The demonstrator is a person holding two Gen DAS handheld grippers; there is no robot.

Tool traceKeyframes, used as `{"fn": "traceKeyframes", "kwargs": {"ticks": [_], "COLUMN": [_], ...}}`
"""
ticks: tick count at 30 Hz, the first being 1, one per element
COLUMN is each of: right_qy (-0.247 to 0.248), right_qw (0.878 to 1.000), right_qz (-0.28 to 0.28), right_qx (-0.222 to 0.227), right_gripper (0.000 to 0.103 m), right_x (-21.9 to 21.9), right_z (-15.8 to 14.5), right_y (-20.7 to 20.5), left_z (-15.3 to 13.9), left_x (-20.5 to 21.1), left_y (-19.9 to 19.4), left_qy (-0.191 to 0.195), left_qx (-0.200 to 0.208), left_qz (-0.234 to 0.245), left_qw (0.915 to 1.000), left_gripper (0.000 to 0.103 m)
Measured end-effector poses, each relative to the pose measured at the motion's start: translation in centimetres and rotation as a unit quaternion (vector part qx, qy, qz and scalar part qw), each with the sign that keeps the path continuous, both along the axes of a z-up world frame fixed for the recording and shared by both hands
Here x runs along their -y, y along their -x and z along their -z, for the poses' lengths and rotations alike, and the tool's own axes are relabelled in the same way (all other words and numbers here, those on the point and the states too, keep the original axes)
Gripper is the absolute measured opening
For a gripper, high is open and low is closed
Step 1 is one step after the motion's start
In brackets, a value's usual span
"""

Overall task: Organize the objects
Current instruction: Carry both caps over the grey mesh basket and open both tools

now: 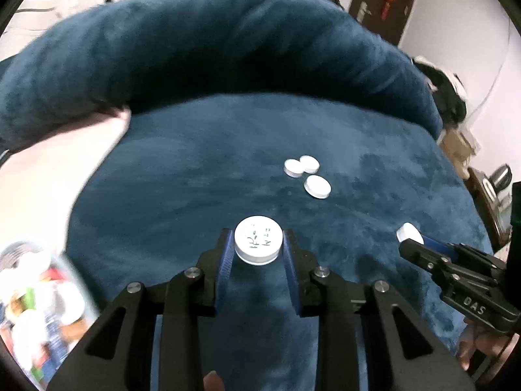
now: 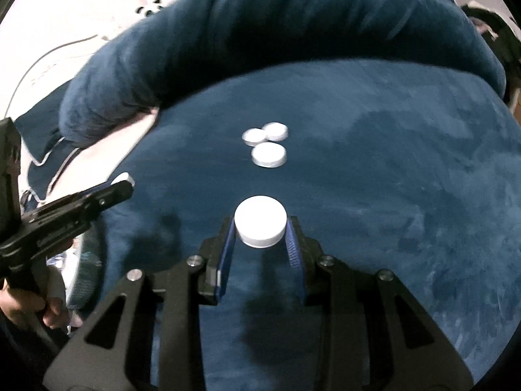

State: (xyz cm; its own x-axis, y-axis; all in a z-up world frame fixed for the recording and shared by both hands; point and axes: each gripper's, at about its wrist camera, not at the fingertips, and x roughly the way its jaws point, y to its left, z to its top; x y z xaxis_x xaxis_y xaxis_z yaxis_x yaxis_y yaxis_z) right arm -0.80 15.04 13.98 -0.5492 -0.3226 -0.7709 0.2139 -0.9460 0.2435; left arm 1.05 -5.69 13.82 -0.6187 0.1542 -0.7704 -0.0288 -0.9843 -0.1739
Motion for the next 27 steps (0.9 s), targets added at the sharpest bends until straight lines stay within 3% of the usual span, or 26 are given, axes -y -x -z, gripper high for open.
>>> {"fn": "traceKeyframes", "kwargs": {"ticks": [5, 11, 20, 27], "right_qy": [0.0, 0.013, 0.038, 0.073], "right_qw": [0.999, 0.991, 0.974, 0.97], "right_qz": [-0.049, -0.127, -0.223, -0.229], "right_qx": [-0.024, -0.039, -0.014, 0.035], "right_gripper": [0.032, 0.033, 0.033, 0.037], "right_x": [5.5, 15.0, 27.4, 30.2], "right_z": [-2.1, -3.5, -2.6, -0.9], "right_y": [-2.3, -4.8, -7.6, -6.6], "left_z": [-3.9, -6.0, -3.9, -1.7], "left_x": [6.0, 14.4, 23.8, 25.6], "left_y": [-5.5, -11.4, -17.1, -17.1], "left_qy": [-0.001, 0.002, -0.011, -0.029], "left_qx": [-0.034, -0.051, -0.025, -0.007], "left_qz": [-0.051, -0.121, -0.187, -0.189], "left_qw": [0.9981, 0.9913, 0.9819, 0.9815], "left_gripper": [0.031, 0.031, 0.031, 0.033]}}
